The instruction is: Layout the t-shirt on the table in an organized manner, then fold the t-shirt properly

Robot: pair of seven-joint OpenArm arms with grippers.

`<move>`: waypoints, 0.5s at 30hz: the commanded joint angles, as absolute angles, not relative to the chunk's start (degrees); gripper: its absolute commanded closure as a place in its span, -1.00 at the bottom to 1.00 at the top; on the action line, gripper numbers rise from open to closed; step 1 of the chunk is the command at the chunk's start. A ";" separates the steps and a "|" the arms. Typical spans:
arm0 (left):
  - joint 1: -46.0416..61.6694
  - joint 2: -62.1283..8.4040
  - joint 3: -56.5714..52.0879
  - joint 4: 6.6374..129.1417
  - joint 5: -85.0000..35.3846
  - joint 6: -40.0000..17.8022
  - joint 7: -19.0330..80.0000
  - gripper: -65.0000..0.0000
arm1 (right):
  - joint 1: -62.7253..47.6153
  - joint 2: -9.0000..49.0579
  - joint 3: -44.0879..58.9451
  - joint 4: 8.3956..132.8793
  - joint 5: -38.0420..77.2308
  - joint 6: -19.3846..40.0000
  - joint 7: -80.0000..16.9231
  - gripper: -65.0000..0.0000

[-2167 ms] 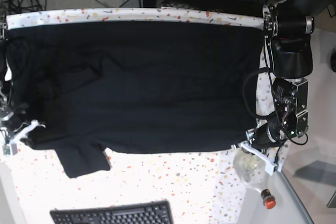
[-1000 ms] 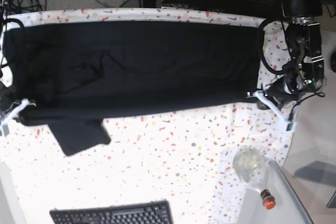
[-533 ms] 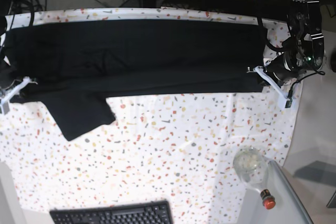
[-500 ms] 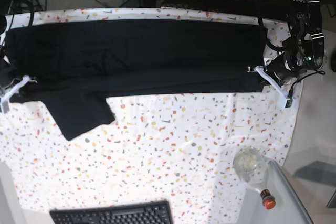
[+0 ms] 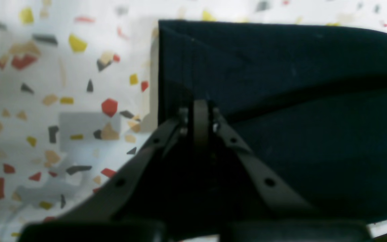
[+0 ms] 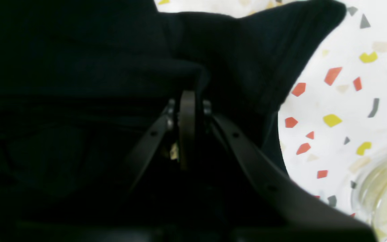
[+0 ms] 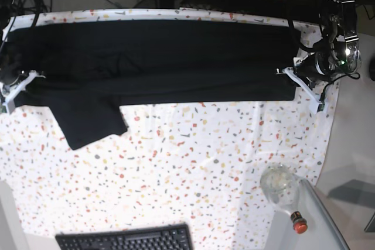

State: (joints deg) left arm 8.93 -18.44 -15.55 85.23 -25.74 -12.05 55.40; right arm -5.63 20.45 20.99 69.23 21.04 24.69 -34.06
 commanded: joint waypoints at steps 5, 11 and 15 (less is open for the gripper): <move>8.31 -19.38 -13.85 85.76 -25.71 -11.82 54.73 1.00 | -3.74 21.58 21.41 67.74 21.32 24.66 -33.27 1.00; 8.22 -17.80 -11.47 85.76 -19.03 -11.74 54.73 1.00 | -3.91 21.58 21.49 68.18 21.58 24.57 -35.82 1.00; 8.22 -16.57 -11.65 86.02 -15.16 -11.65 54.73 1.00 | -3.91 21.14 22.90 68.18 21.67 24.48 -37.49 0.49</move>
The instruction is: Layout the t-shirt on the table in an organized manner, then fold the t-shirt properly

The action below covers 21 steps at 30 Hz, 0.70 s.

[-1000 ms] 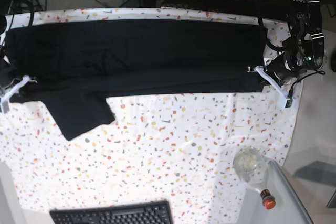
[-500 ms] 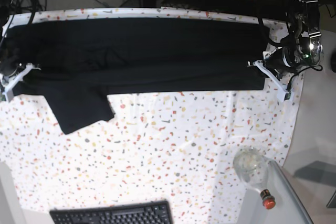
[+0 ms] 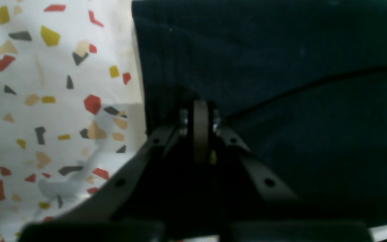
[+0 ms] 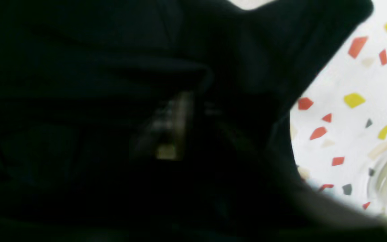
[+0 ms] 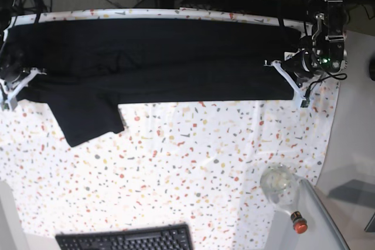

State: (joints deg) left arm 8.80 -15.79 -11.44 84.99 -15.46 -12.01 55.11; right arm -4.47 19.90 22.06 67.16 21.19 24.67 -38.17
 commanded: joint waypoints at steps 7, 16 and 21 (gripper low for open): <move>8.22 -16.84 -12.88 87.16 -14.55 -11.65 54.90 -0.25 | -5.93 16.57 33.80 75.74 21.23 24.48 -40.13 0.02; 10.51 -14.02 -23.25 99.12 -14.73 -11.82 54.90 -0.24 | -5.93 13.14 36.26 87.43 21.32 24.48 -39.43 0.82; 10.15 -11.47 -20.35 94.81 -14.37 -11.82 54.02 1.00 | -0.48 14.46 36.26 76.88 21.23 24.48 -37.49 1.00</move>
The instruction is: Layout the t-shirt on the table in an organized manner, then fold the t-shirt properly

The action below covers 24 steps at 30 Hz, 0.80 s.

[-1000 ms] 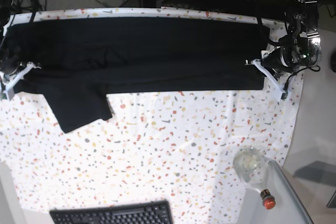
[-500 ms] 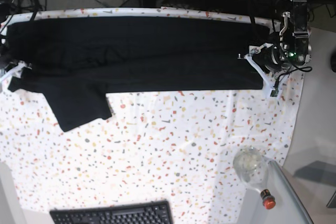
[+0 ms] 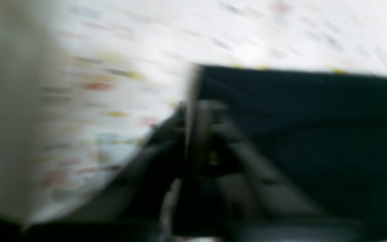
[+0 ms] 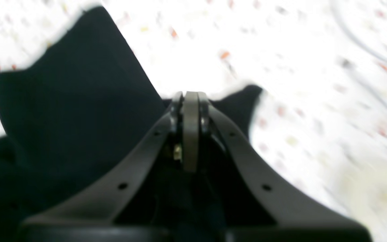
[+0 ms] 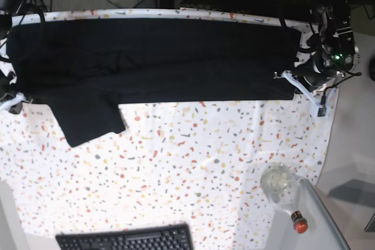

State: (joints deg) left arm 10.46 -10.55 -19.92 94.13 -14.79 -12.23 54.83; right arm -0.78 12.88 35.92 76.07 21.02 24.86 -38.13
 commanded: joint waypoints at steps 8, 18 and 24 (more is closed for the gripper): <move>10.68 -11.56 -14.20 82.15 -14.29 -11.74 44.70 1.00 | 5.93 19.47 36.18 55.60 21.23 24.48 -32.22 1.00; 10.59 -11.47 -14.29 87.43 -14.73 -11.74 44.79 1.00 | 6.46 22.46 36.79 51.65 21.41 24.48 -30.99 1.00; 11.38 -11.38 -20.35 93.05 -14.73 -11.82 44.88 1.00 | 2.86 16.66 36.18 78.37 21.23 24.48 -38.64 1.00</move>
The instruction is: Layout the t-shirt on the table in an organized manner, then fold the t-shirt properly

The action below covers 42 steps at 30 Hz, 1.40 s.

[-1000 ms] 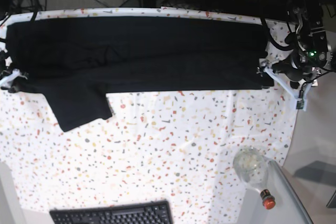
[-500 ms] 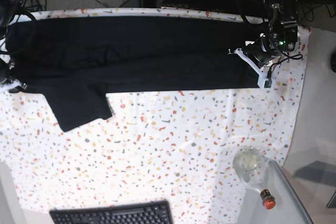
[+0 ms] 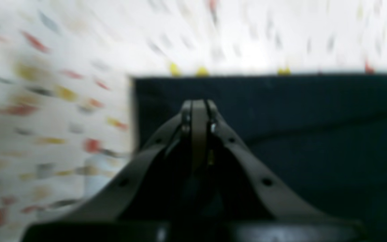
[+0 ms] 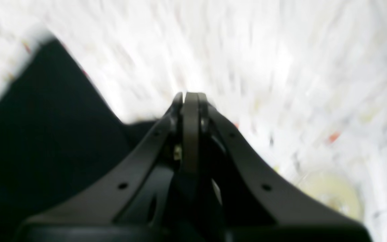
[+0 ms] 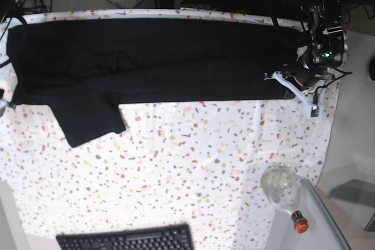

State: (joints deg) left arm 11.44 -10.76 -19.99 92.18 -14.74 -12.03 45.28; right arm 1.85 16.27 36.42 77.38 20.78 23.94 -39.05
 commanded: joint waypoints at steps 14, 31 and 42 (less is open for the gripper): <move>17.98 -11.65 -32.66 94.29 -14.73 -12.00 44.44 1.00 | 23.69 16.57 5.05 44.88 21.23 24.48 -22.29 -0.17; 19.56 -11.47 -45.05 90.24 -14.64 -24.40 44.44 1.00 | 29.58 18.42 -3.91 23.25 21.14 19.56 -4.00 -0.19; 19.38 -11.47 -44.62 90.24 -14.64 -24.40 44.53 1.00 | 27.12 18.24 -3.74 26.15 21.23 19.47 -4.70 1.00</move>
State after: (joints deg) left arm 19.35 -10.63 -44.38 89.49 -14.20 -24.25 45.45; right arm 25.65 17.78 -3.97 25.43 20.71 19.25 -5.50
